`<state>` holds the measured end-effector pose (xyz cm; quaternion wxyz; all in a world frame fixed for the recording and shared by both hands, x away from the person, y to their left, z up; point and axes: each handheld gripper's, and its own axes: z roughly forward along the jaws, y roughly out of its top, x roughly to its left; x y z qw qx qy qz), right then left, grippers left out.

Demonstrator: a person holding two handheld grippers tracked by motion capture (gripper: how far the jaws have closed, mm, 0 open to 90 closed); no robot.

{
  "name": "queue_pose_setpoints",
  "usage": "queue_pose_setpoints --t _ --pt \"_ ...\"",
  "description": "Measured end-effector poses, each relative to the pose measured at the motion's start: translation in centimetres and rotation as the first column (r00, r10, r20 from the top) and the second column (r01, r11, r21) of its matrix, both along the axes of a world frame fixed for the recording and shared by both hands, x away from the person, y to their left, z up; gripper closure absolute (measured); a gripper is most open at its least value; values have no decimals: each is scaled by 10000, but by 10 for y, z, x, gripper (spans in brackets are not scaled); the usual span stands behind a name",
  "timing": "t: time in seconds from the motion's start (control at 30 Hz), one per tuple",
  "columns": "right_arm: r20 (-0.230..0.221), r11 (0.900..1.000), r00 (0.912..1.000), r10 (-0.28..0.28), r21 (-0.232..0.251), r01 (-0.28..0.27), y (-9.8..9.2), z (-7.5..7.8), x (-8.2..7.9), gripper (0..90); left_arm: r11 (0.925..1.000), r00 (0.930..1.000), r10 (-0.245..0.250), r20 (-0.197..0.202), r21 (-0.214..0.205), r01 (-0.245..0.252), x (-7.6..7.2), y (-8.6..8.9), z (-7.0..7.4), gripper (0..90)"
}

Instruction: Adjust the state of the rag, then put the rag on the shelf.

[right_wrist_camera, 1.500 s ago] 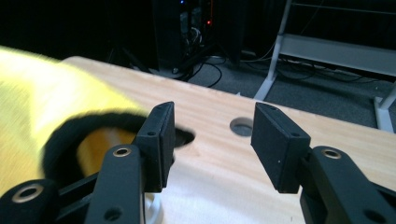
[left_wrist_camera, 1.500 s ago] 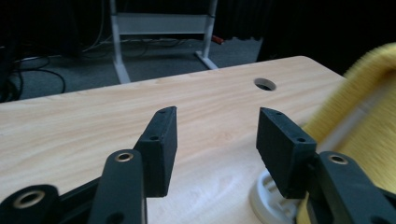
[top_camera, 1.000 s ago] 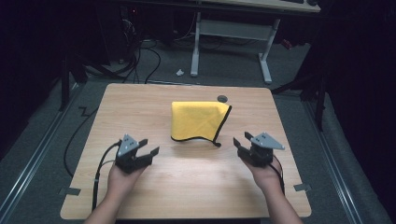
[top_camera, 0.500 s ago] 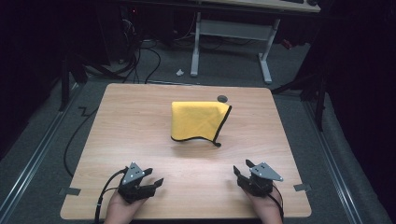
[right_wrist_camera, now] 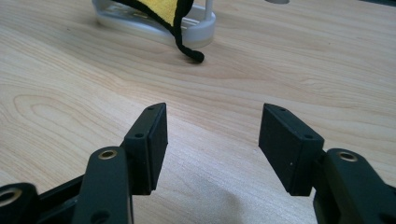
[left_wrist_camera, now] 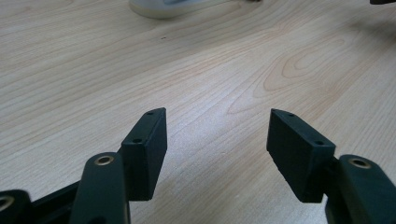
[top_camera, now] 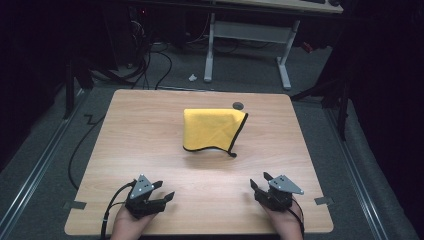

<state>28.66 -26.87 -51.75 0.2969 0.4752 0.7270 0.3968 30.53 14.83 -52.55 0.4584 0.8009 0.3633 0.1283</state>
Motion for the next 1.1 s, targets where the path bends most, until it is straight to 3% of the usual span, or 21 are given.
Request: queue_pose_setpoints --t 1.1 --pt "-12 10000 10000 -13 5 13 1 0 0 437 9994 9997 251 35 -241 -250 2 7 3 382"
